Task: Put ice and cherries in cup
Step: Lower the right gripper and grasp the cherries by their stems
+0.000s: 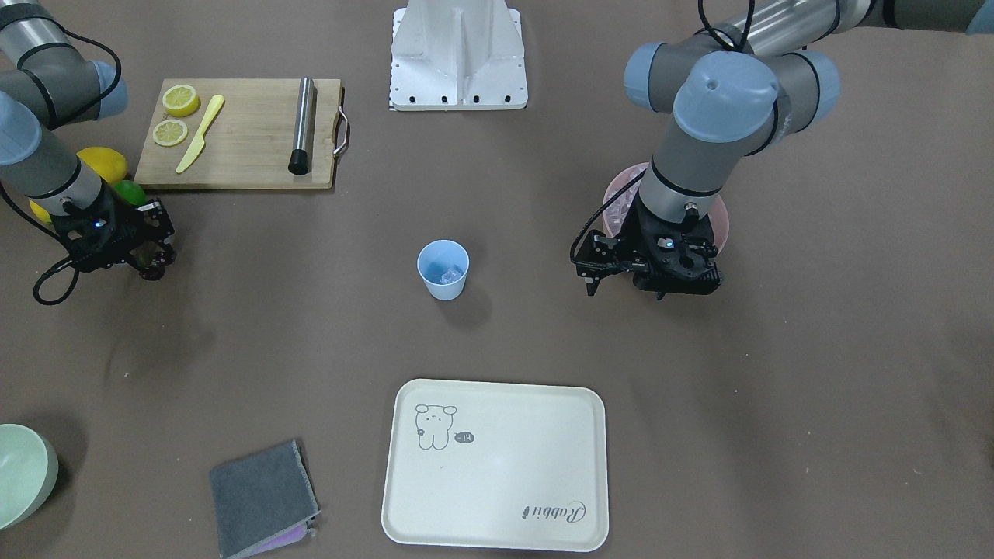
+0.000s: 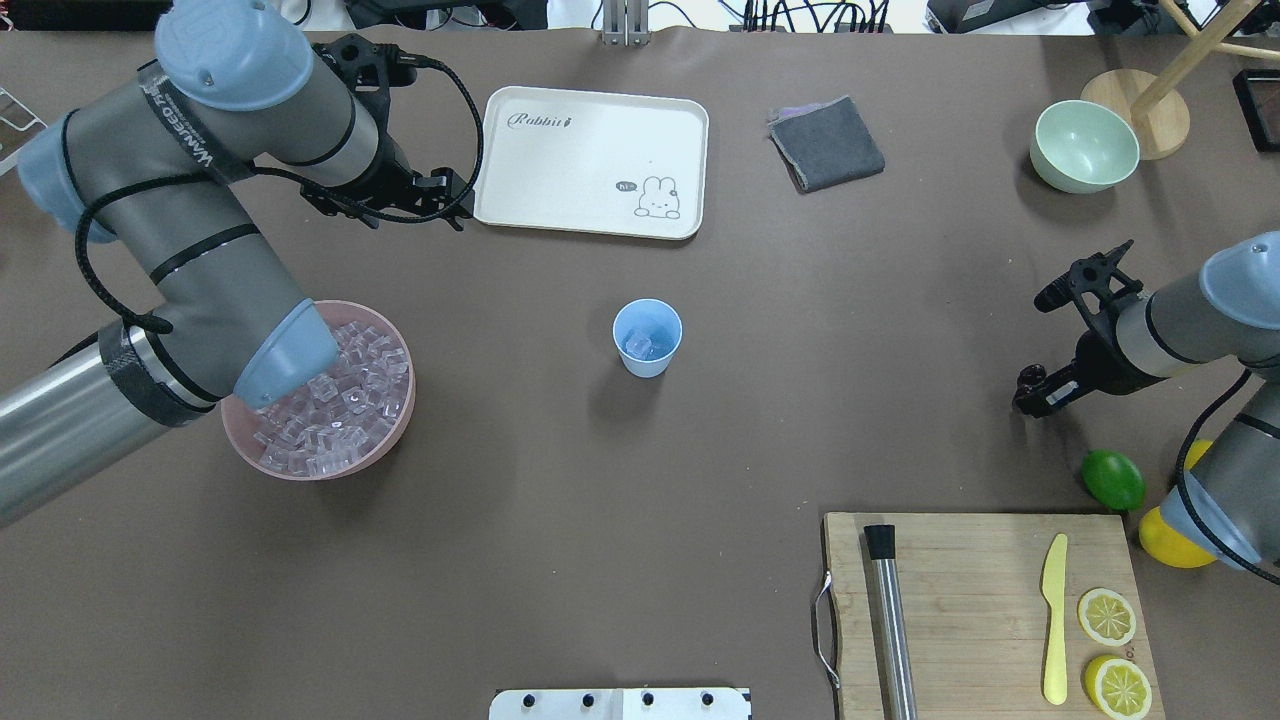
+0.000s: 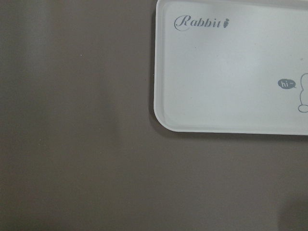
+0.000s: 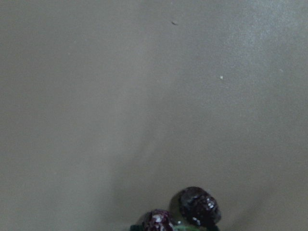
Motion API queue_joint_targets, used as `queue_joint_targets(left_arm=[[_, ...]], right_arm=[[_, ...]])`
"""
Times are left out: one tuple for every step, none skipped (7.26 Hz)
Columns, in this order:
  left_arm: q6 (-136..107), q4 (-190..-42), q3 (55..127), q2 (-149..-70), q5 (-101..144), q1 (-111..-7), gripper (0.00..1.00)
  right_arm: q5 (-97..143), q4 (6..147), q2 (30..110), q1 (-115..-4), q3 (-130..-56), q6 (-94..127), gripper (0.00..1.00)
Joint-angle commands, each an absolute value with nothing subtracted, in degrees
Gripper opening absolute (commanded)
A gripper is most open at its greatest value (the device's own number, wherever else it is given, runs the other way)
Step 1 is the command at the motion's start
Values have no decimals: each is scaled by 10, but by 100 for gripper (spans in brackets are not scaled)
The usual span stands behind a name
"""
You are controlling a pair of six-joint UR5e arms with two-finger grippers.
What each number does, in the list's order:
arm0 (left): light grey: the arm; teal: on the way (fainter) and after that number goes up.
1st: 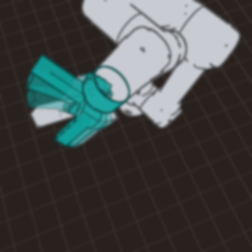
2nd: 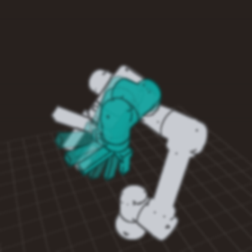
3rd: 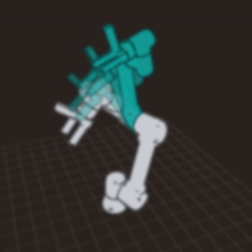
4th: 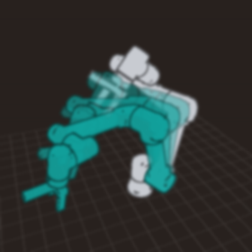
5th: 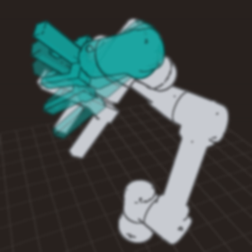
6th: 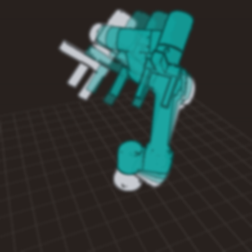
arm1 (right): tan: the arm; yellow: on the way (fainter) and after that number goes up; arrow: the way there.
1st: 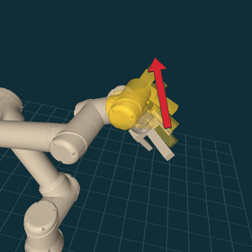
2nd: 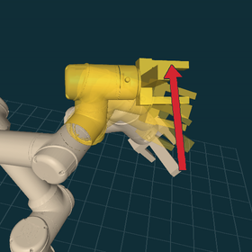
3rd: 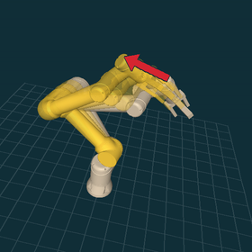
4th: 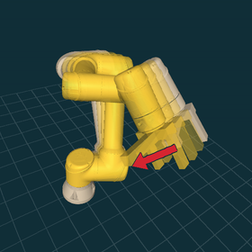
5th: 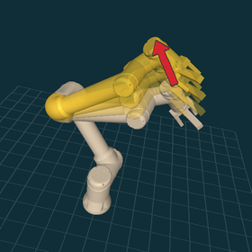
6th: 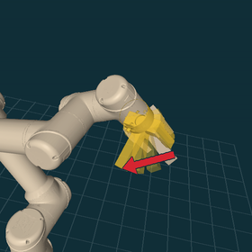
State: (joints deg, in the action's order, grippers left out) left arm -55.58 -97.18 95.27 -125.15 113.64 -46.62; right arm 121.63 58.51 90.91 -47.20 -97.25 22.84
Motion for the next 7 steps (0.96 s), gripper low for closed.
queue_joint_targets(left_arm=[[-555, -972, 953, -1252, 1136, -466, 97], [-555, -972, 953, -1251, 1136, -465, 97], [-555, -972, 952, -1251, 1136, -461, 97], [-555, -973, 951, -1251, 1136, -461, 97], [-555, -973, 951, -1250, 1136, -461, 97], [-555, -973, 949, -1250, 1136, -461, 97], [-555, -973, 949, -1249, 1136, -461, 97]], right_arm=[[1216, 585, 909, -472, -973, 229, 41], [1216, 584, 909, -472, -974, 229, 41], [1216, 585, 905, -472, -973, 229, 32], [1214, 585, 902, -472, -971, 229, 30], [1209, 585, 901, -472, -971, 229, 26], [1208, 585, 901, -472, -972, 229, 22], [1208, 585, 901, -472, -974, 229, 17]])
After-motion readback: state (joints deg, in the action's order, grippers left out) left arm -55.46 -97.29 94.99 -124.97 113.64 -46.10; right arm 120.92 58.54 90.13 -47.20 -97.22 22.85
